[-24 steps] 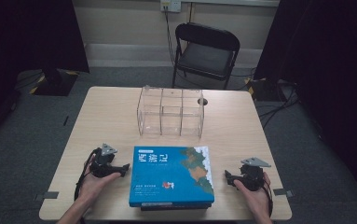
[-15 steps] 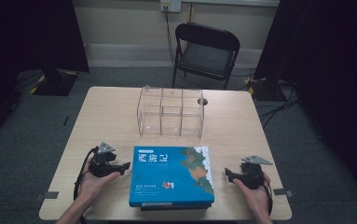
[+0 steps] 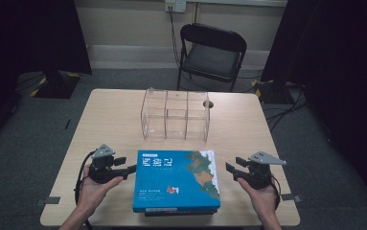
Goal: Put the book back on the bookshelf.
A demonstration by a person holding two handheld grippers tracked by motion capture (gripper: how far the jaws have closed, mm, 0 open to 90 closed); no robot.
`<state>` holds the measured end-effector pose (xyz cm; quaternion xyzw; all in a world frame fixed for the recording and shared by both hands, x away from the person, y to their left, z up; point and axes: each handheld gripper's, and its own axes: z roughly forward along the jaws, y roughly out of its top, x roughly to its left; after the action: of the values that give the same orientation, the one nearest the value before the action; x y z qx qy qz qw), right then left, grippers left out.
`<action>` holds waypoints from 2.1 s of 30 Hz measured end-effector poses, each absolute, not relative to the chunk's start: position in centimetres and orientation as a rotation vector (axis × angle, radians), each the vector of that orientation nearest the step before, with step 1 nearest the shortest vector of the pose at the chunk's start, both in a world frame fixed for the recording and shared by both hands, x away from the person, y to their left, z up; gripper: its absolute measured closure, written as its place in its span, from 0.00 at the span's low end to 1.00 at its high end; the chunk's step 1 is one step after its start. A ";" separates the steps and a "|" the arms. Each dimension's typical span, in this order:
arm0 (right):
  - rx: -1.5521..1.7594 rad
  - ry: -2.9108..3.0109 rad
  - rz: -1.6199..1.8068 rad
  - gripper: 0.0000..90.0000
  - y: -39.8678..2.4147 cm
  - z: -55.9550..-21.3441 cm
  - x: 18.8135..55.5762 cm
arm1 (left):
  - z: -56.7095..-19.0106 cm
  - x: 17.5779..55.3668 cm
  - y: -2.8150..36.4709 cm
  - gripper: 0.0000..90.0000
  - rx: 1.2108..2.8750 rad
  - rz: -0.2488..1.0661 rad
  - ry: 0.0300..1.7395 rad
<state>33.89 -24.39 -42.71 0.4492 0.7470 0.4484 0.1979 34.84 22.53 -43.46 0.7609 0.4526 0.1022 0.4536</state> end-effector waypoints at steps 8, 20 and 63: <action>1.137 2.138 1.308 0.60 -21.2 -40.9 35.9 | -41.8 34.5 22.4 0.57 1.815 0.266 1.109; 1.074 2.183 1.394 0.63 -19.6 -39.9 36.9 | -40.8 33.9 21.5 0.61 1.797 0.241 1.058; 1.063 2.267 1.408 0.56 -21.5 -42.3 32.8 | -41.8 40.5 15.5 0.61 1.927 0.159 0.959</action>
<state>32.81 -21.53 -42.31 0.3668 0.7822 0.4855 0.1340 40.51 15.46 -41.78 0.7872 0.3916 0.0649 0.4719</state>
